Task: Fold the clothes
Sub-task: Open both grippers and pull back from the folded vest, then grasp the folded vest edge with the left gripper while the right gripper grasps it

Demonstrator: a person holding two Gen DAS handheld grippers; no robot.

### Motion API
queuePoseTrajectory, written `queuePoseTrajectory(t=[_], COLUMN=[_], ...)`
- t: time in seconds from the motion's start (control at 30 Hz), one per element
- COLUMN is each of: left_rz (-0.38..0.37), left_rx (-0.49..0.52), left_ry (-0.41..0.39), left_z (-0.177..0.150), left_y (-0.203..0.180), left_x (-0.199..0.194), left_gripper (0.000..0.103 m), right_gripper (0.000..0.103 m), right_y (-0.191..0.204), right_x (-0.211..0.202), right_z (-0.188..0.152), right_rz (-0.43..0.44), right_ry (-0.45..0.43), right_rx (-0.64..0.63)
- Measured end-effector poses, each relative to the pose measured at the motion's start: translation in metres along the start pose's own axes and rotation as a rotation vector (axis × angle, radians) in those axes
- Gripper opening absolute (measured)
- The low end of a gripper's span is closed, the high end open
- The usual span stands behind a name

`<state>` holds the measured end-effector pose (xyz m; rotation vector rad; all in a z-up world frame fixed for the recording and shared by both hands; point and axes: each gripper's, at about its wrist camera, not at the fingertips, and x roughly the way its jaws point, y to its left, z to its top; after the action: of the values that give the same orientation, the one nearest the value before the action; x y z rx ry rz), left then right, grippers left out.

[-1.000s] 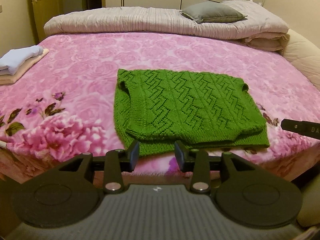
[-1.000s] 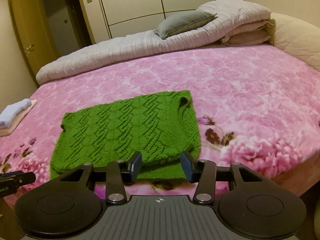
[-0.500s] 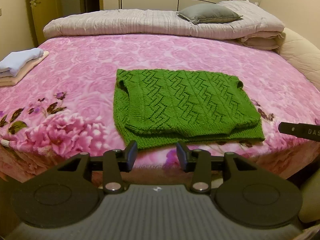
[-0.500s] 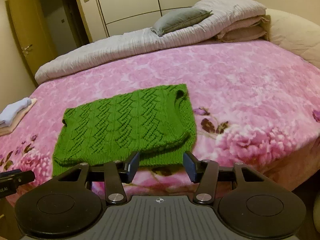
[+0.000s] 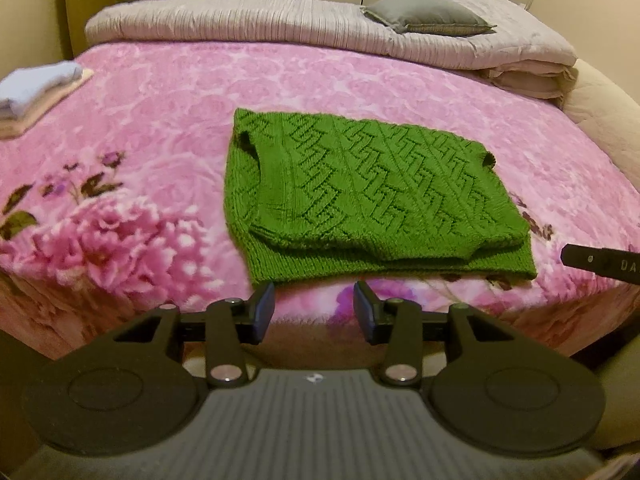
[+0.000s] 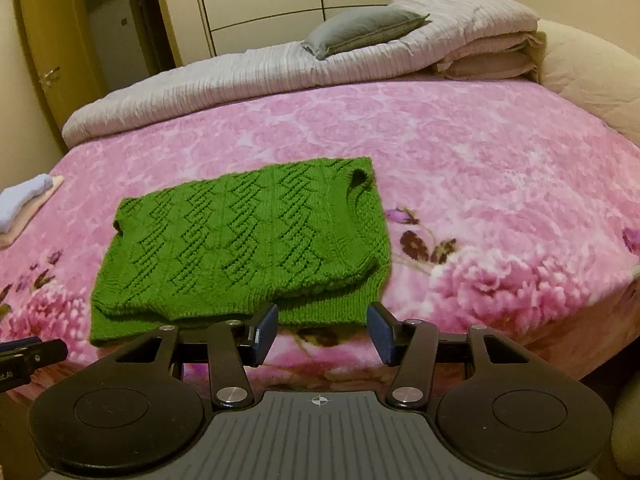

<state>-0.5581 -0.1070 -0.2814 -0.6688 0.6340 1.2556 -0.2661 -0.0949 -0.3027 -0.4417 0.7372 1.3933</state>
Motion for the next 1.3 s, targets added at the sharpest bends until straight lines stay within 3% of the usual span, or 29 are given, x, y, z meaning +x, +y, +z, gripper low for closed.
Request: queuePoseTrajectory(t=[0.43, 0.6, 0.67, 0.73, 0.8, 1.0, 1.3], left_rz=[0.005, -0.057, -0.096, -0.131, -0.146, -0.19, -0.182], left_rx=[-0.013, -0.026, -0.035, -0.043, -0.049, -0.067, -0.093], left_ry=[0.045, 0.008, -0.012, -0.03, -0.03, -0.03, -0.004], left_z=[0.013, 0.019, 0.023, 0.026, 0.03, 0.042, 0.045], left_y=[0.011, 0.021, 0.027, 0.033, 0.036, 0.045, 0.052], left_x=[0.037, 0.046, 0.05, 0.054, 0.062, 0.086, 0.128], left_gripper=[0.039, 0.037, 0.036, 0.022, 0.015, 0.015, 0.012], right_gripper=[0.053, 0.053, 0.053, 0.053, 0.053, 0.053, 0.056], right_y=[0.002, -0.004, -0.021, -0.041, -0.065, -0.122, -0.139], right_x=[0.041, 0.058, 0.066, 0.075, 0.085, 0.12, 0.157], right_z=[0.01, 0.013, 0.015, 0.017, 0.016, 0.011, 0.006], right_rz=[-0.031, -0.016, 0.05, 0.107, 0.143, 0.198, 0.377], right_ry=[0.074, 0.088, 0.082, 0.078, 0.071, 0.072, 0.057], right_rx=[-0.039, -0.017, 0.071, 0.183, 0.302, 0.592, 0.795])
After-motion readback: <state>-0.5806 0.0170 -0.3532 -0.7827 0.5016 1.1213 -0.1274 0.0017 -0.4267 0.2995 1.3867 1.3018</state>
